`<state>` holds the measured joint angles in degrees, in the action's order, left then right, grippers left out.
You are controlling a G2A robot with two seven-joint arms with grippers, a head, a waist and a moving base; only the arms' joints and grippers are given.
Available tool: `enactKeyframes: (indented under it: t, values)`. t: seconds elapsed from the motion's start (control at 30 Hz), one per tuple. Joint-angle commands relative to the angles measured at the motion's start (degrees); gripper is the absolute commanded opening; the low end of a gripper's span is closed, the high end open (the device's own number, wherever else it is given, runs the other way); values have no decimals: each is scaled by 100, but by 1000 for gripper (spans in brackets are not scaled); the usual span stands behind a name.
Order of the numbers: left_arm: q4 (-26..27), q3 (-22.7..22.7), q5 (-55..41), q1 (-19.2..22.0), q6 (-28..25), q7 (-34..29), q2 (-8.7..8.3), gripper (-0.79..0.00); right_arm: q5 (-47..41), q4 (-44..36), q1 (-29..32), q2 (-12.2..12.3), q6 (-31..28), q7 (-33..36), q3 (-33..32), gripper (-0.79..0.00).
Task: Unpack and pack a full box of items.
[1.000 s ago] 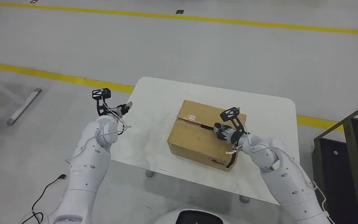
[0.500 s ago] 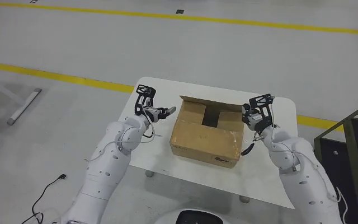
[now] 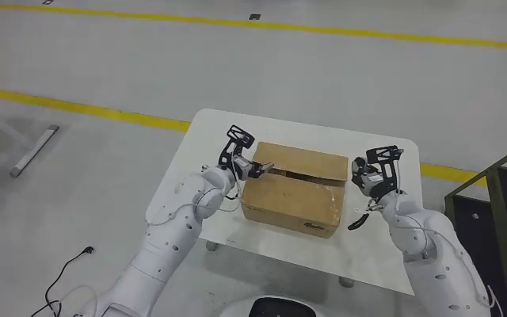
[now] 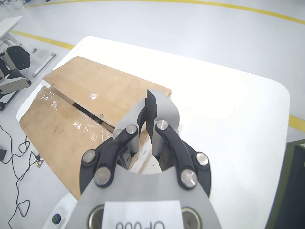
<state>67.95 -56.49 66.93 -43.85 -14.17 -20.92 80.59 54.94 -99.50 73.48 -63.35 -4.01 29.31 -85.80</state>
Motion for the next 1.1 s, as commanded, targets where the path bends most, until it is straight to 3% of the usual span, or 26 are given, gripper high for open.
enactKeyframes:
  t: [0.0, 0.27, 0.5, 0.77, 1.07]
  values:
    - [-60, 97, 252, 43, 13, 217, 15, 0, 18, 18, -30, -2, 7, -6, 5, -785]
    - [-48, 355, 1051, 130, -387, 668, 14, 0, 570, -152, 289, 20, 805, 80, -321, -785]
    - [-48, 355, 1051, 130, -387, 668, 14, 0, 1015, -455, 870, -17, 1496, -110, -312, -785]
    - [-10, 373, 1100, 82, -398, 693, 11, 0, 437, -234, 1415, -66, 898, -672, -237, -785]
    - [-16, 761, 1930, 247, -897, 766, 43, 0, 296, 81, 1364, -89, 434, -804, -135, -785]
